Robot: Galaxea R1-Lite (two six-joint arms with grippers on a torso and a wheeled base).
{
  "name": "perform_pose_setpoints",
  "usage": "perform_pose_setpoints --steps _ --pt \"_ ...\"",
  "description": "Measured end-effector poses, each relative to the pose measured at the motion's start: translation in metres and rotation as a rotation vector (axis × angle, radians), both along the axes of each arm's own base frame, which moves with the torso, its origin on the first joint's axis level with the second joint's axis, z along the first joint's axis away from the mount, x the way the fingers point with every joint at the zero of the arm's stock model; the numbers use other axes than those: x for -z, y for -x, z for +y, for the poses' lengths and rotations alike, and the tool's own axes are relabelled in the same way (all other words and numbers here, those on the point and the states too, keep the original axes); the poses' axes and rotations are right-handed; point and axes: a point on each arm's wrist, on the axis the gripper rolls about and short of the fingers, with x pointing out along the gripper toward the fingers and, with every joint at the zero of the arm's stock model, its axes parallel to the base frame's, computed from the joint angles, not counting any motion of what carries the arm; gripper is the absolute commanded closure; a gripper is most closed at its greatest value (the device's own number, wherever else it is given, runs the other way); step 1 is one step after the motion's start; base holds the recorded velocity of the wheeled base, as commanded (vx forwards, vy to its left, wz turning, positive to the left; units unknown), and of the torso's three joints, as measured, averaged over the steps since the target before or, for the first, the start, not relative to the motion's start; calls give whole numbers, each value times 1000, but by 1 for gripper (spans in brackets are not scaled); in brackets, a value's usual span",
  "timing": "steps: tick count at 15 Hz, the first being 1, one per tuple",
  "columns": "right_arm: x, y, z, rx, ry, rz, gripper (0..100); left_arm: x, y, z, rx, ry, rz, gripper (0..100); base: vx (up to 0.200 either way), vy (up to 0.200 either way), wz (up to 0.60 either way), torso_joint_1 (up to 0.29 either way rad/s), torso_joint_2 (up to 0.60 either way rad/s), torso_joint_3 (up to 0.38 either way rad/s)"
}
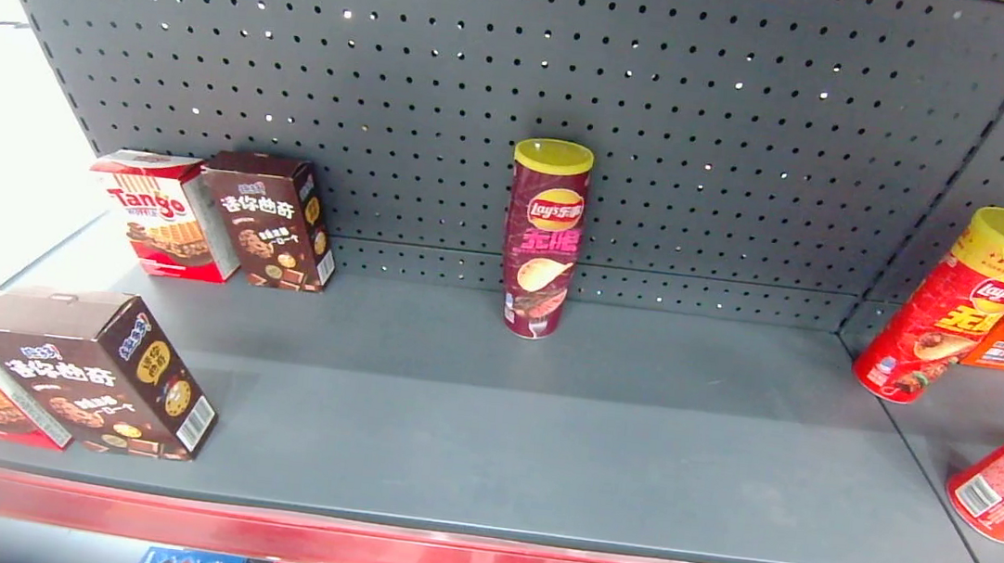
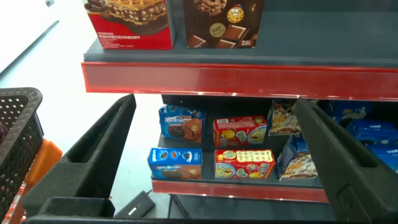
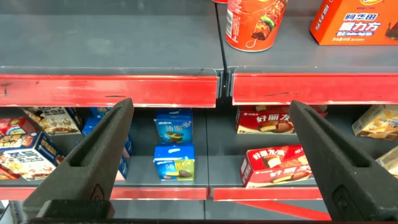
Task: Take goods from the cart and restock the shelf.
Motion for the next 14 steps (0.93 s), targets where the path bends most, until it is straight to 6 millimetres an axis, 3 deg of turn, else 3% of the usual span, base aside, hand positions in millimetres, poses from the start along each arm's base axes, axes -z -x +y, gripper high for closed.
perform_pose_setpoints --steps 10,14 --pt "0 0 0 0 0 -1 0 0 0 0 3 0 0 0 0 0 600 4 4 2" --pt "0 0 0 3 -3 -1 0 0 0 0 3 0 0 0 0 0 0 0 0 0"
